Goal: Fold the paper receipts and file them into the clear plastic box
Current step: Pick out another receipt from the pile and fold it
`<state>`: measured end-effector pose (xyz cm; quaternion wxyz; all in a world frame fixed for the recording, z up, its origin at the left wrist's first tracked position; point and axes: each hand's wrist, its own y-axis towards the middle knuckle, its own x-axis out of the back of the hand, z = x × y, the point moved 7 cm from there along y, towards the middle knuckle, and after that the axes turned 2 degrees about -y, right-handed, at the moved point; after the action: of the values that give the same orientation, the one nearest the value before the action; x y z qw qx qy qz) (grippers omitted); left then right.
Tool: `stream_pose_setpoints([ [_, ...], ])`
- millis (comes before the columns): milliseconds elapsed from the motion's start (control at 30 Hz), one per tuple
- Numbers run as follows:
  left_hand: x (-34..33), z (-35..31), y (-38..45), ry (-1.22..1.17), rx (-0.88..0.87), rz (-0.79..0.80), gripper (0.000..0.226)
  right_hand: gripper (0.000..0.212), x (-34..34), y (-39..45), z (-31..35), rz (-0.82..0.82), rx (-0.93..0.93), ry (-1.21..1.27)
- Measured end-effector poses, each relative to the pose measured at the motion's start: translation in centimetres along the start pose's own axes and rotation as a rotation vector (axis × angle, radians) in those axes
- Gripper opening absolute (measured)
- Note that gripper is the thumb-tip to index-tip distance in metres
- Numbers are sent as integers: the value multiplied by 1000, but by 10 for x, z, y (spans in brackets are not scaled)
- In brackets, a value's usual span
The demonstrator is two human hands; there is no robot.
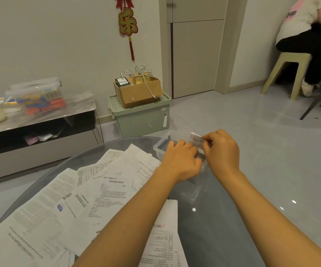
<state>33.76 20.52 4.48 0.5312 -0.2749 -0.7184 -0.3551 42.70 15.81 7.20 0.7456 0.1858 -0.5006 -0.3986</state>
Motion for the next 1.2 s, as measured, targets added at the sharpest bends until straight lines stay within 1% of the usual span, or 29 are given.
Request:
stream_pose_setpoints([
  [67, -1, 0, 0, -15, 10, 13, 52, 6, -1, -1, 1, -4, 8, 0],
  [167, -1, 1, 1, -27, 24, 19, 54, 6, -3, -1, 0, 24, -4, -15],
  [233, -1, 1, 1, -30, 26, 2, 61, 8, -7, 0, 0, 79, -13, -61],
  [333, -1, 1, 0, -23, 9, -43, 80, 14, -14, 1, -1, 201, -54, -172],
  [367, -1, 1, 0, -36, 8, -60, 82, 15, -16, 2, -2, 236, -76, -202],
  [467, 0, 2, -1, -65, 5, -101, 77, 19, -17, 4, -5, 330, -123, -301],
  [567, -1, 3, 0, -83, 13, -73, 75, 21, -20, 5, -8, 389, -157, -352],
  [667, -5, 3, 3, -39, 11, -11, 83, 21, -23, 2, -12, 426, -217, -283],
  [700, -6, 2, 4, -28, 10, 3, 82, 21, -23, 0, -13, 425, -237, -244],
  [800, -4, 3, 3, -62, 24, 29, 68, 21, -19, -4, -11, 375, -253, -151],
  [900, 11, 6, -6, -134, 72, -37, 65, 22, -11, -8, -7, 313, -208, -102],
  [1000, 24, 6, -25, -147, 101, -88, 63, 22, -2, -11, 2, 279, -137, -36],
  [1100, 36, 7, -61, -149, 144, -79, 61, 20, 10, -22, 20, 301, -48, 51],
  [1200, 43, 12, -97, -154, 230, -33, 57, 23, 17, -38, 40, 369, 43, 111],
])
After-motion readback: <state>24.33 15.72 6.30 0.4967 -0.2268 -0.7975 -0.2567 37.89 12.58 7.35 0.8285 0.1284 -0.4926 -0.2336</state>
